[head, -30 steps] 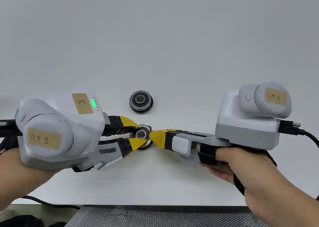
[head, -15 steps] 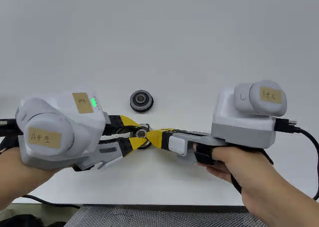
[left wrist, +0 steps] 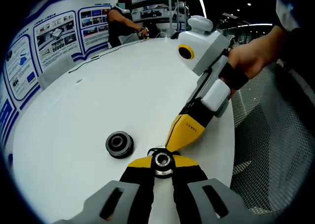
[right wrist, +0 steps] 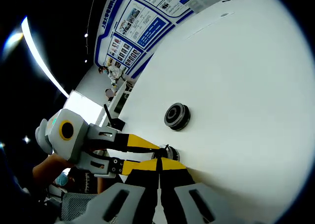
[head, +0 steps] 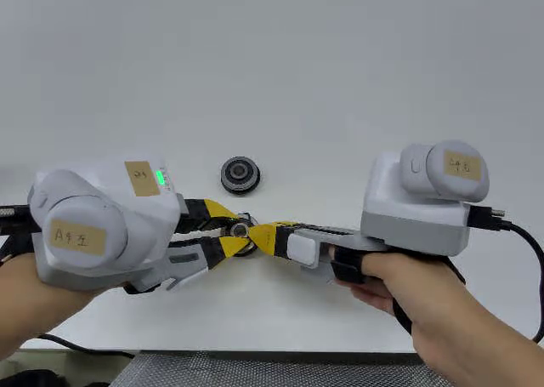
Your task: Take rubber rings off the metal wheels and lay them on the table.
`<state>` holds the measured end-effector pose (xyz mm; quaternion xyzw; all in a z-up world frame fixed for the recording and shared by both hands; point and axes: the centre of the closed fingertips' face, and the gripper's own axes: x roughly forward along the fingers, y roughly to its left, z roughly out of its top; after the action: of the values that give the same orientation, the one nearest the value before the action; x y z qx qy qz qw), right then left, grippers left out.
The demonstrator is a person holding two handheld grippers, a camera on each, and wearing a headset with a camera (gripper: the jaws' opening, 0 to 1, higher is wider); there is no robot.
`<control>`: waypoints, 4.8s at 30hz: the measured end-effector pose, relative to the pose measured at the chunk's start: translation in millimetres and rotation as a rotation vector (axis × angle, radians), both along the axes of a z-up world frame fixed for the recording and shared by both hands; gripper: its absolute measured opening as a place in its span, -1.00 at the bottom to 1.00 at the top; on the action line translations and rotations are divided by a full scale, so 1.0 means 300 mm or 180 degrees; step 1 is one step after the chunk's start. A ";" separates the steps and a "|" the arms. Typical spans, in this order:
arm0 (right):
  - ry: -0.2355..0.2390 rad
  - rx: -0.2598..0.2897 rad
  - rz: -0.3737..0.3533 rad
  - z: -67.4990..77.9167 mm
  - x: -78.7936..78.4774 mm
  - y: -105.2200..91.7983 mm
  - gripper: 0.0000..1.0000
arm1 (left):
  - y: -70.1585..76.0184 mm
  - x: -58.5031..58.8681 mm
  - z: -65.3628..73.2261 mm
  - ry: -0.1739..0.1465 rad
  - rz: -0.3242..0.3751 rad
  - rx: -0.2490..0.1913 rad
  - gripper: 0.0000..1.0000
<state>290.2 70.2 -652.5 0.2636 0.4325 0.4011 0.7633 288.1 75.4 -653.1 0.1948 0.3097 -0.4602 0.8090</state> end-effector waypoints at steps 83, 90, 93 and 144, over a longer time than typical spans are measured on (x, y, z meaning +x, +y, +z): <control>0.0128 0.0414 -0.0607 0.109 0.066 -0.084 -0.97 | 0.101 0.031 0.100 -0.0212 0.0412 -0.0007 -0.97; 0.0201 0.0250 -0.0974 0.057 0.096 -0.200 -0.97 | 0.095 0.034 0.118 -0.0250 0.0416 -0.0055 -0.97; 0.0210 0.0112 -0.1066 0.033 0.099 -0.238 -0.97 | 0.088 0.027 0.117 -0.0246 0.0404 -0.0066 -0.97; -0.0423 -0.0132 -0.0327 0.062 -0.021 -0.207 -0.51 | 0.016 0.000 0.019 0.0003 0.0079 -0.0006 -0.78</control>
<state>284.0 8.0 -633.9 0.2423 0.3750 0.3690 0.8152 287.9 80.1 -647.4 0.1899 0.3121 -0.4504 0.8146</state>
